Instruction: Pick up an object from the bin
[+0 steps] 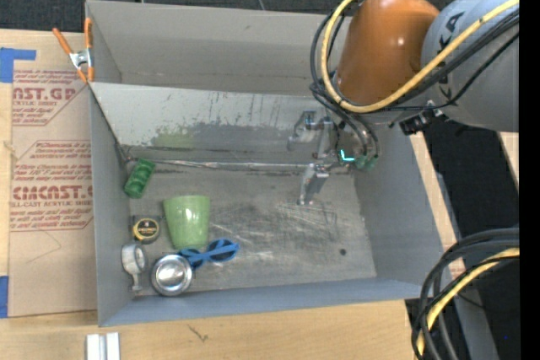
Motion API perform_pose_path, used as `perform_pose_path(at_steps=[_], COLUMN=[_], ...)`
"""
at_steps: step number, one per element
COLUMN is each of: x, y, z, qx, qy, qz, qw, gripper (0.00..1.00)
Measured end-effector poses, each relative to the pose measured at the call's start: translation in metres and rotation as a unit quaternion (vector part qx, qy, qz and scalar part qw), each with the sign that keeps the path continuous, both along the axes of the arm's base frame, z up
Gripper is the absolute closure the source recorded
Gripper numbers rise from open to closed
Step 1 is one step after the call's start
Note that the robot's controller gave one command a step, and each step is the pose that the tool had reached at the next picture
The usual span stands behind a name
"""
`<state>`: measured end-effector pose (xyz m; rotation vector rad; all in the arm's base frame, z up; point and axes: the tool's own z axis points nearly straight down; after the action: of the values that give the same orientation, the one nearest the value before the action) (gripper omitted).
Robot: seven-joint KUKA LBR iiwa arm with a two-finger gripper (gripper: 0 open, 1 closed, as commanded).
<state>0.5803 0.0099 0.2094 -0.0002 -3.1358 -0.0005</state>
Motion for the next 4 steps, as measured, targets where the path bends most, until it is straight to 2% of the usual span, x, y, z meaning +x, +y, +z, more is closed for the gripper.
perform_pose_path(at_steps=[1, 2, 3, 4], x=[-0.050, -0.089, -0.099, -0.101], y=[0.000, 0.048, 0.125, 0.122], z=[-0.123, -0.129, -0.121, -0.123], qx=[0.001, 0.002, 0.001, 0.002], qy=[0.0001, -0.0041, -0.0091, -0.0047], qz=[0.173, 0.293, 0.348, 0.345], qw=[0.9850, 0.9561, 0.9374, 0.9386], gripper=[0.00, 0.00, 0.00, 1.00])
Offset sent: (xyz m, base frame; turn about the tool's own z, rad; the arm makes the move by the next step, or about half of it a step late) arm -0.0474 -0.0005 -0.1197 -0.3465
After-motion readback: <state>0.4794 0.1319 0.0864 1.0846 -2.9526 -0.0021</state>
